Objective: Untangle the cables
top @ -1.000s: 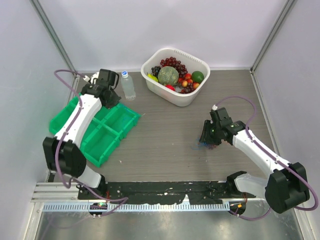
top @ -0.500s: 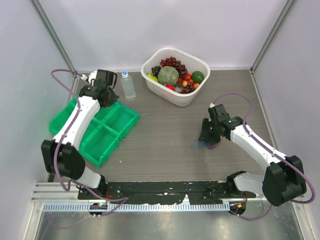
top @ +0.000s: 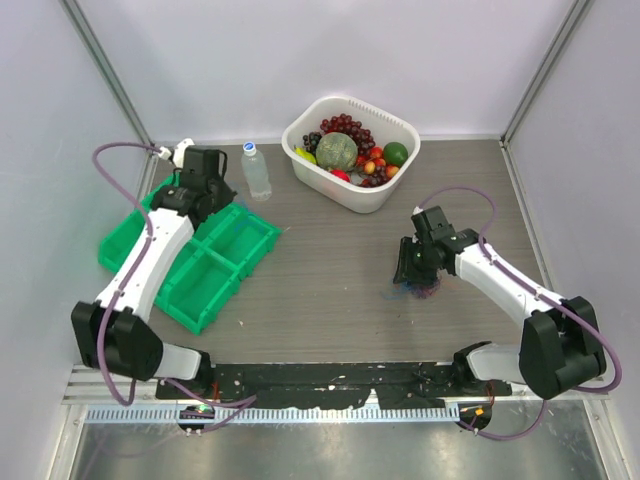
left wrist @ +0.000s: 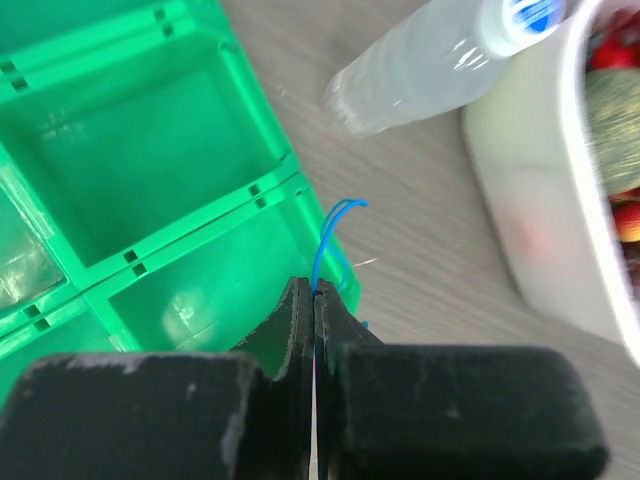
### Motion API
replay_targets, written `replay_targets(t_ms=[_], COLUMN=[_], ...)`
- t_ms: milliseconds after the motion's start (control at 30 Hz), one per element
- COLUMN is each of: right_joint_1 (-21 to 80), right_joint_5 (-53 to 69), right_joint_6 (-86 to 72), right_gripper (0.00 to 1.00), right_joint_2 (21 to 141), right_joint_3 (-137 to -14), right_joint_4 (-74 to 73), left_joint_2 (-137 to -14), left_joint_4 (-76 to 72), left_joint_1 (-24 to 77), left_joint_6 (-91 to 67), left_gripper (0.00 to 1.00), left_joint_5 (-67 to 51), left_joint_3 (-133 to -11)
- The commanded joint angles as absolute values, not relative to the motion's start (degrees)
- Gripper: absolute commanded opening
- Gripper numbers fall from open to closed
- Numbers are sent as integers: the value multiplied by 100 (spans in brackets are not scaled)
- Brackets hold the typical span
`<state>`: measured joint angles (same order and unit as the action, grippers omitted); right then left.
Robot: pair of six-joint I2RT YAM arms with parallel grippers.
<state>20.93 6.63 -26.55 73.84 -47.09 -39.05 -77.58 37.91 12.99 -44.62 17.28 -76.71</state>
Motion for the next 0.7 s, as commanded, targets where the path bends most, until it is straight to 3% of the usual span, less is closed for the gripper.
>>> replay_targets(t_ms=[0,267,400,567,667], right_joint_1=[2092,2092,2092,2039,1916], right_joint_5=[650,703,703,545,440], right_joint_6=[-2584,-2724,-2760,-2663,-2672], right_gripper=[43,42,42,42,42], right_joint_2=[7128,6952,6943,7031,7119], right_joint_3=[-4843,-4640,-4834,-4852,-4922], right_joint_4=[-3867,-3841,-3990,-3911,-3920], left_joint_2=[-8269,-8569,-8526,-7911,-7507], left_joint_4=[3629,3814,4262,4183,4254], left_joint_1=[1274,1230,1230,1230,1239], left_joint_6=[-4465,-4254,-4324,-4535,-4544], left_gripper=[0,2,41,63,68], left_joint_5=[1713,1890,1645,1415,1100], left_joint_3=[-7243,-7066,-7303,-6926,-6803])
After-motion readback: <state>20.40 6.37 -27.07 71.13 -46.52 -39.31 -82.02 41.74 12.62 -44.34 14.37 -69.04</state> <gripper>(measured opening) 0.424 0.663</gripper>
